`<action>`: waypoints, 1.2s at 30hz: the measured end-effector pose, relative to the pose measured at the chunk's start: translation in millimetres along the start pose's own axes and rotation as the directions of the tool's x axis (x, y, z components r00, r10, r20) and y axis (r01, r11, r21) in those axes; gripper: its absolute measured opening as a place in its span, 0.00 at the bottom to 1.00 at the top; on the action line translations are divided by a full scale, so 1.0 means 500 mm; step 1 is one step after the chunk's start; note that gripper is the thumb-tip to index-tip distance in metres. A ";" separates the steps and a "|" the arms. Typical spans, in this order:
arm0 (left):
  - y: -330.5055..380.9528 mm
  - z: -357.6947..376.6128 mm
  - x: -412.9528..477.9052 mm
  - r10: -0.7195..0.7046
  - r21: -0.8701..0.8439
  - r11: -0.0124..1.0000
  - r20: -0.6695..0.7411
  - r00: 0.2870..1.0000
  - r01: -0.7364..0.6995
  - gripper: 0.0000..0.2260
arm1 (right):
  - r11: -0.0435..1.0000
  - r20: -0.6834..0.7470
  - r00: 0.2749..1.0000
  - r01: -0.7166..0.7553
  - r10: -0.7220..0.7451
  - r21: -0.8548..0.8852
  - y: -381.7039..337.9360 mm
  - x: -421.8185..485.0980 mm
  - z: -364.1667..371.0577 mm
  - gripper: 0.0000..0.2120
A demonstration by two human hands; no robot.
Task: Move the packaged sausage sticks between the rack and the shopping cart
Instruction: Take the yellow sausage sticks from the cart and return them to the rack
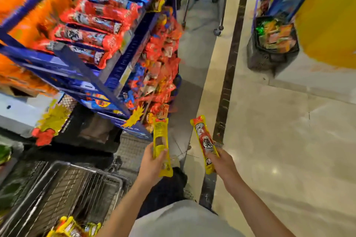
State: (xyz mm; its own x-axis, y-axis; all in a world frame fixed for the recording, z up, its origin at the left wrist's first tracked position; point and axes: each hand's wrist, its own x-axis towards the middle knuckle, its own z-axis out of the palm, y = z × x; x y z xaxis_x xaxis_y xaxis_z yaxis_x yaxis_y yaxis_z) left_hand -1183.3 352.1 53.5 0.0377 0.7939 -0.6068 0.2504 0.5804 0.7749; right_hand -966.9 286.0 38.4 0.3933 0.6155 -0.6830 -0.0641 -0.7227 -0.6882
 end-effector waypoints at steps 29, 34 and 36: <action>0.512 0.206 0.489 0.238 -0.276 0.905 -0.302 0.923 -0.323 0.16 | 0.956 0.317 0.902 0.278 -0.295 0.099 -0.682 0.453 -0.024 0.10; 0.527 0.186 0.517 0.103 -0.365 0.889 -0.428 0.898 -0.276 0.24 | 0.947 0.462 0.835 0.321 -0.298 0.031 -0.765 0.522 0.023 0.07; 0.544 0.185 0.540 0.073 -0.340 0.895 -0.524 0.848 -0.287 0.14 | 0.944 0.516 0.809 0.331 -0.282 -0.003 -0.798 0.557 0.041 0.08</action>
State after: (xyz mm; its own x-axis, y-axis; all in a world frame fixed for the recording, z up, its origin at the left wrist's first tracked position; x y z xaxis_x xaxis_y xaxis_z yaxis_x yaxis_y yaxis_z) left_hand -1015.6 707.7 84.3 -0.4568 0.8110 -0.3655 -0.1159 0.3531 0.9284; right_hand -850.6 751.9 117.7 -0.1371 0.8639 -0.4847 0.0721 -0.4793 -0.8747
